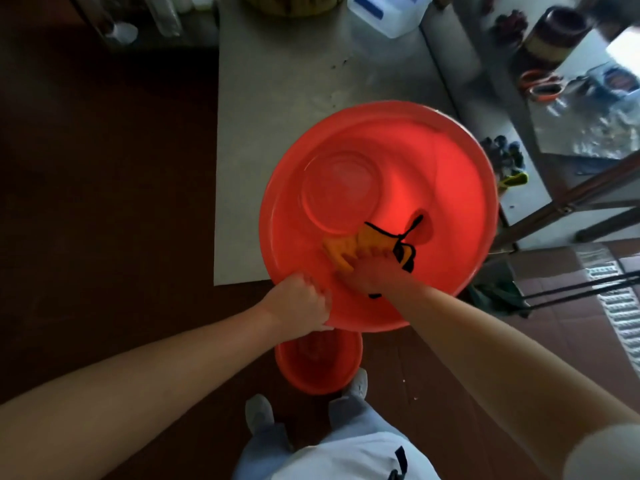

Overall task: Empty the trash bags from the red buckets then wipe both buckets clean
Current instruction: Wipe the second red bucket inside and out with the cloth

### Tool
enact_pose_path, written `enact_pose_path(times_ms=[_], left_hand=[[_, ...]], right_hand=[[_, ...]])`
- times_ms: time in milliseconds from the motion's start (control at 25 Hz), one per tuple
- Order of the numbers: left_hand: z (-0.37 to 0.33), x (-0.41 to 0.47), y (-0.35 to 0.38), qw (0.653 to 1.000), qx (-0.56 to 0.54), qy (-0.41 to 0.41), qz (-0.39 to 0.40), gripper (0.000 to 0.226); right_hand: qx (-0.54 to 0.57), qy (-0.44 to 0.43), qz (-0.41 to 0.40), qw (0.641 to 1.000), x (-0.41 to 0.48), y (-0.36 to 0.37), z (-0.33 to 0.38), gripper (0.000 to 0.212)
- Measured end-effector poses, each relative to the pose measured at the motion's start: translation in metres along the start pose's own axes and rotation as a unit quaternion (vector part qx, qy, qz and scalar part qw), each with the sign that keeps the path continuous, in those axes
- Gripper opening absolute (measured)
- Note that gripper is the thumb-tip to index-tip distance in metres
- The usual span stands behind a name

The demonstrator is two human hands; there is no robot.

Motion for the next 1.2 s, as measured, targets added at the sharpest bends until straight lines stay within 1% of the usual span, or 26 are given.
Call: enact_pose_path(times_ms=[80,120,200,280,360,400,480,560,600,680,720,800,840,920,1000,1040,1120,1160,1200], left_hand=[[0.008,-0.004,-0.004,1.000,0.010,0.007,0.021,0.056],[0.012,-0.008,-0.005,0.999,0.015,0.013,0.033,0.051],[0.020,-0.015,0.000,0.997,-0.008,0.039,0.062,0.038],[0.035,-0.024,0.005,0.996,-0.017,0.040,0.073,0.032],[0.055,-0.034,0.005,0.996,0.001,0.033,0.087,0.030],[0.066,-0.040,0.004,0.994,0.012,0.032,0.103,0.034],[0.090,-0.053,0.003,0.989,0.048,0.029,0.139,0.040],[0.112,-0.063,0.000,0.983,0.097,0.016,0.153,0.038],[0.117,-0.066,0.000,0.982,0.113,0.004,0.154,0.040],[0.109,-0.066,0.003,0.983,0.099,-0.024,0.152,0.047],[0.096,-0.064,0.007,0.985,0.073,-0.037,0.153,0.054],[0.061,-0.054,0.014,0.987,0.004,-0.049,0.154,0.075],[0.045,-0.048,0.017,0.987,-0.034,-0.051,0.146,0.081],[0.027,-0.036,0.022,0.988,-0.096,-0.063,0.104,0.076],[0.020,-0.032,0.026,0.990,-0.107,-0.066,0.069,0.069],[0.017,-0.030,0.029,0.991,-0.098,-0.058,0.064,0.065],[0.015,-0.031,0.031,0.995,-0.073,-0.038,0.056,0.055],[0.014,-0.031,0.030,0.997,-0.051,-0.026,0.044,0.051],[0.014,-0.032,0.027,0.999,-0.029,-0.016,0.036,0.048]], right_hand=[[0.002,-0.020,0.001,1.000,-0.030,0.002,0.004,0.073],[-0.002,-0.026,0.001,1.000,-0.045,0.002,0.005,0.076],[-0.007,-0.037,0.012,0.999,-0.074,0.002,0.006,0.093],[-0.014,-0.056,0.027,0.998,-0.096,0.001,0.010,0.108],[-0.053,-0.079,0.026,0.995,-0.111,0.001,0.014,0.114],[-0.091,-0.086,0.009,0.992,-0.116,-0.001,0.016,0.114],[-0.163,-0.097,-0.062,0.980,-0.126,-0.004,0.021,0.101],[-0.184,-0.108,-0.140,0.967,-0.129,-0.005,0.028,0.083],[-0.189,-0.107,-0.155,0.964,-0.129,-0.005,0.030,0.079],[-0.193,-0.097,-0.146,0.965,-0.128,-0.001,0.032,0.079],[-0.192,-0.092,-0.140,0.967,-0.126,0.002,0.032,0.080],[-0.184,-0.089,-0.141,0.969,-0.125,0.005,0.030,0.081],[-0.176,-0.092,-0.145,0.969,-0.125,0.005,0.029,0.081],[-0.160,-0.100,-0.143,0.972,-0.121,0.006,0.025,0.081],[-0.140,-0.103,-0.118,0.978,-0.112,0.009,0.026,0.083],[-0.115,-0.098,-0.093,0.984,-0.105,0.011,0.027,0.085],[-0.026,-0.085,-0.036,0.995,-0.086,0.012,0.029,0.092],[0.002,-0.088,-0.020,0.996,-0.075,0.013,0.033,0.088],[0.004,-0.097,-0.026,0.995,-0.063,0.012,0.039,0.078]])
Point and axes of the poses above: each hand's wrist, its own x-axis towards the middle knuckle, its own y-axis out of the palm, z = x × y, the point moved 7 cm from there along x, towards the middle knuckle, and after that the axes turned 3 degrees about z, right-handed, at the moved point
